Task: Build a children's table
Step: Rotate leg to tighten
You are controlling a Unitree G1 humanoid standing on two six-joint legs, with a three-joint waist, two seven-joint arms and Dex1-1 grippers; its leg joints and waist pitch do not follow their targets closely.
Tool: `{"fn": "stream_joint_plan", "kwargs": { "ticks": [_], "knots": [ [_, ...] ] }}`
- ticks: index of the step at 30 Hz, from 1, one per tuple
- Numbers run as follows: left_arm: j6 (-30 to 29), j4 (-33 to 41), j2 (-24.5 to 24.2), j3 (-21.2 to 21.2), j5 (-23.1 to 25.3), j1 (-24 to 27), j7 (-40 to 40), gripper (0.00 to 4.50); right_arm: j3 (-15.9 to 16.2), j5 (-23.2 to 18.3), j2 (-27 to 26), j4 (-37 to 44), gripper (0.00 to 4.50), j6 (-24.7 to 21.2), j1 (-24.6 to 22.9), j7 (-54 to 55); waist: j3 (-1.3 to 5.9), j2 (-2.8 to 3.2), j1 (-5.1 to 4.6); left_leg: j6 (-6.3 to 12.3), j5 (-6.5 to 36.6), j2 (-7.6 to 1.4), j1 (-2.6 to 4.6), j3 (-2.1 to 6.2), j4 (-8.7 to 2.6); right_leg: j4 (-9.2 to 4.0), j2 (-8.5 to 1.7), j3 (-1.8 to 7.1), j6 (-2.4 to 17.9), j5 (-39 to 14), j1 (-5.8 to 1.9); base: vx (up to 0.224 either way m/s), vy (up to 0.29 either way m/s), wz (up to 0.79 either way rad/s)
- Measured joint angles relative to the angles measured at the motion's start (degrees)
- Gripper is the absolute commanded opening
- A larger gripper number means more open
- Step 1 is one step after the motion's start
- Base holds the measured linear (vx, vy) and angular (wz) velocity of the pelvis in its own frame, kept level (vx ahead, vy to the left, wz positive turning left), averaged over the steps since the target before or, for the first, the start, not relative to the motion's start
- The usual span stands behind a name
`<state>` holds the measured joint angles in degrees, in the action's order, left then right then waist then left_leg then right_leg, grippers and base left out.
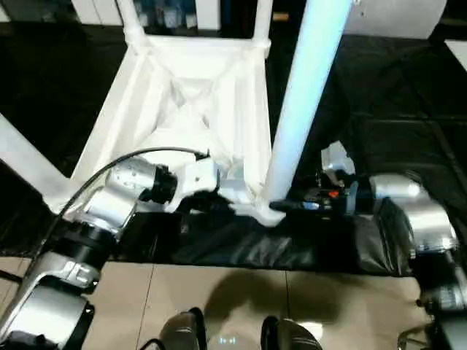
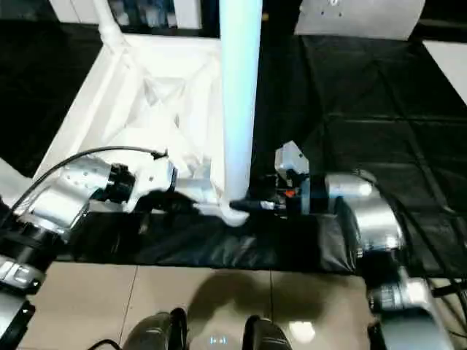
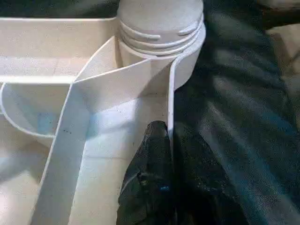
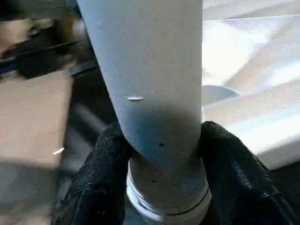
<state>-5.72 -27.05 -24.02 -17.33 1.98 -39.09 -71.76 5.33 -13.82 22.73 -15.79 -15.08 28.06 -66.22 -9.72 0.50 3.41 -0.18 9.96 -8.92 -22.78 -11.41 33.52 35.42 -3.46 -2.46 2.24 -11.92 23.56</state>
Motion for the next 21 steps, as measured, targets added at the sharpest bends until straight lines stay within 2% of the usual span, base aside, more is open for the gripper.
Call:
{"fn": "stream_joint_plan", "kwargs": {
  "ticks": [3,4,7,10,15,16,17,20,21],
  "knots": [
    [-3.57,-2.83,2.97,0.99,1.77,-1.64,6.22,0.0,-2.61,2.41,-5.13,0.41,1.95,-4.01,-0.02,11.71,-0.03,-0.03,-1.14,-0.81,-0.16,-0.02,0.75,0.01,-0.3,-0.43,-0.02,-0.04,-0.33,-0.18,-0.56,-0.069,0.012,-0.08],
    [-4.81,-3.71,4.27,1.34,2.22,-2.25,8.6,0.0,-3.39,3.14,-7.03,0.3,1.95,-5.26,0.44,16.11,-0.03,-0.04,-1.63,-0.88,-0.2,-0.02,0.79,0.0,-0.41,-0.64,-0.05,-0.04,-0.46,-0.26,-0.54,-0.065,0.026,-0.14],
    [-7.35,-5.91,7.15,2.1,2.83,-3.85,15.0,0.0,-5.21,5.33,-11.95,-0.87,1.94,-7.2,2.35,27.03,-0.04,-0.05,-2.22,-0.93,-0.23,-0.02,0.81,0.05,-0.6,-1.17,-0.05,-0.13,-0.47,-0.27,-0.45,-0.04,0.018,-0.1],
    [-10.62,-9.18,12.02,3.44,4.45,-6.42,23.88,0.0,-8.08,8.21,-19.74,-3.82,1.94,-7.26,5.35,43.3,-0.05,-0.08,-2.83,-1.06,-0.32,0.02,0.75,0.04,-0.73,-1.55,-0.05,-0.11,-0.46,-0.26,-0.3,0.0,0.0,0.0],
    [-13.83,-9.31,15.8,4.14,5.36,-7.44,29.5,0.0,-10.13,10.04,-25.02,-2.7,1.94,-7.96,5.76,55.5,-0.04,-0.08,-2.6,-0.99,-0.35,0.07,0.79,-0.13,-0.74,-1.63,-0.05,0.09,0.08,0.15,-0.38,0.0,0.0,0.0],
    [-14.0,-9.27,16.11,4.13,5.41,-7.58,29.7,0.0,-10.74,10.02,-25.58,-2.27,2.5,-7.98,5.59,56.22,-0.04,-0.08,-2.45,-0.92,-0.4,0.07,0.79,-0.14,-0.74,-1.63,-0.05,0.09,0.26,0.44,-0.38,0.0,0.0,0.0],
    [-14.04,-9.18,16.2,4.13,5.42,-7.6,29.72,0.0,-11.24,10.02,-26.02,-2.05,2.64,-7.97,5.51,56.58,-0.03,-0.09,-2.34,-0.9,-0.41,0.08,0.79,-0.15,-0.74,-1.64,-0.05,0.11,0.29,0.76,-0.38,0.0,0.0,0.0],
    [-14.05,-8.93,16.38,4.1,5.42,-7.67,29.78,0.0,-11.75,9.68,-26.92,-1.14,2.67,-7.82,5.23,57.19,-0.03,-0.08,-2.02,-0.9,-0.4,0.1,0.83,-0.15,-0.95,-1.71,-0.06,0.11,0.05,1.23,-0.31,0.0,0.0,0.0],
    [-13.97,-8.84,16.37,4.09,5.43,-7.67,29.63,0.0,-11.87,9.34,-26.93,-1.21,2.93,-7.33,5.2,57.21,-0.03,-0.08,-1.76,-0.92,-0.42,0.09,0.87,-0.15,-1.1,-1.7,-0.05,0.07,-0.02,1.28,-0.27,0.0,0.0,0.0]
  ]
}}
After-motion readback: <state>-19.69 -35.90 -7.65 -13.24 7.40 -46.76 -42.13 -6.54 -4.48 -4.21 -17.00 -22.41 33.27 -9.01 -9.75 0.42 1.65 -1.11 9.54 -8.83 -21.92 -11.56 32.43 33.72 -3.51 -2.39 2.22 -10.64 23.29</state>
